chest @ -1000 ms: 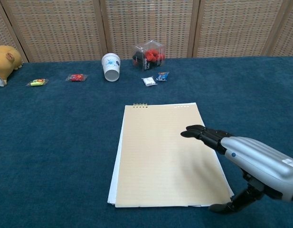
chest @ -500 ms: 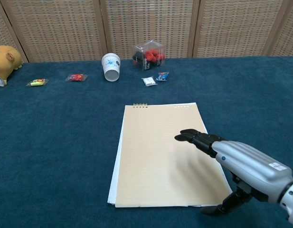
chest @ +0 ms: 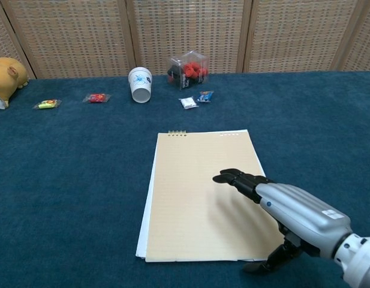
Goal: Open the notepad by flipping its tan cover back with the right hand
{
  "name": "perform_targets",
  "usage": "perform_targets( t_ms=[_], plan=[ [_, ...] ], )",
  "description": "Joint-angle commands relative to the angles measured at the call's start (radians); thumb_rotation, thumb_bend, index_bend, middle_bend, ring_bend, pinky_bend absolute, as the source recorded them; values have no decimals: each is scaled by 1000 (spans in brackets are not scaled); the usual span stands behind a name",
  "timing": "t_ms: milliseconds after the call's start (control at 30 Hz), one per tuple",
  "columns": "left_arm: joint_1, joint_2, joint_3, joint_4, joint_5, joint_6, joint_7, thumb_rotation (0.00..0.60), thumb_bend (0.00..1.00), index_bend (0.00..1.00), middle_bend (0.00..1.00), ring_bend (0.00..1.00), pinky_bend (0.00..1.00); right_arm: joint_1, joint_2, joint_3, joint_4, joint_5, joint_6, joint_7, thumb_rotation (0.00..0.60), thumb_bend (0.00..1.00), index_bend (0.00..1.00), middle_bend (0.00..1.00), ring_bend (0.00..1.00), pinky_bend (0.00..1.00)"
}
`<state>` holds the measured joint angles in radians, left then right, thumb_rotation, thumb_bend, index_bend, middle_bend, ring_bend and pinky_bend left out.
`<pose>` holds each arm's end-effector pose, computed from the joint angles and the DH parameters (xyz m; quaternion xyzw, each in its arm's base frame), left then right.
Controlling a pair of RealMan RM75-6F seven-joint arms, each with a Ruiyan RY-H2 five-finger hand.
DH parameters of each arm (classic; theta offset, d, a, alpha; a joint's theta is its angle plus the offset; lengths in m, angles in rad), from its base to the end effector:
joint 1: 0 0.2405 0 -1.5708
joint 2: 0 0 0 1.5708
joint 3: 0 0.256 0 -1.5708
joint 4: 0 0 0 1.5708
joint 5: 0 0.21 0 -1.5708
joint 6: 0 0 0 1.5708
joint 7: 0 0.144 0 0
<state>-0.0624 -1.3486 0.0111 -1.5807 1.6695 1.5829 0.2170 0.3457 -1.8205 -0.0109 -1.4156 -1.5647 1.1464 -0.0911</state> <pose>-0.2707 0.1582 0.0888 -0.6292 -0.3375 -0.4244 0.5568 -0.1664 -0.1963 -0.0923 0.6958 -0.4753 0.4486 0.2980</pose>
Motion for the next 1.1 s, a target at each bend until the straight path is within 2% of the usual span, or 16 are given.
perform_targets(
  t_ms=[33, 767, 867, 1100],
  plan=[
    [0, 1, 0, 0, 1, 1, -1, 600, 74, 0, 0, 0, 169, 5, -11, 2, 9, 8, -6, -3, 600, 154, 49, 0, 0, 0],
    [3, 1, 1, 6, -4, 1, -3, 600, 74, 0, 0, 0, 169, 32, -63, 28, 67, 45, -23, 0, 600, 160, 49, 0, 0, 0],
    [3, 1, 1, 5, -4, 1, -4, 600, 74, 0, 0, 0, 169, 35, -69, 32, 76, 49, -22, 2, 600, 232, 56, 0, 0, 0],
    [3, 0, 2, 7, -1, 3, -3, 600, 74, 0, 0, 0, 169, 37, -95, 40, 114, 19, 26, 25, 600, 500, 90, 0, 0, 0]
  ],
)
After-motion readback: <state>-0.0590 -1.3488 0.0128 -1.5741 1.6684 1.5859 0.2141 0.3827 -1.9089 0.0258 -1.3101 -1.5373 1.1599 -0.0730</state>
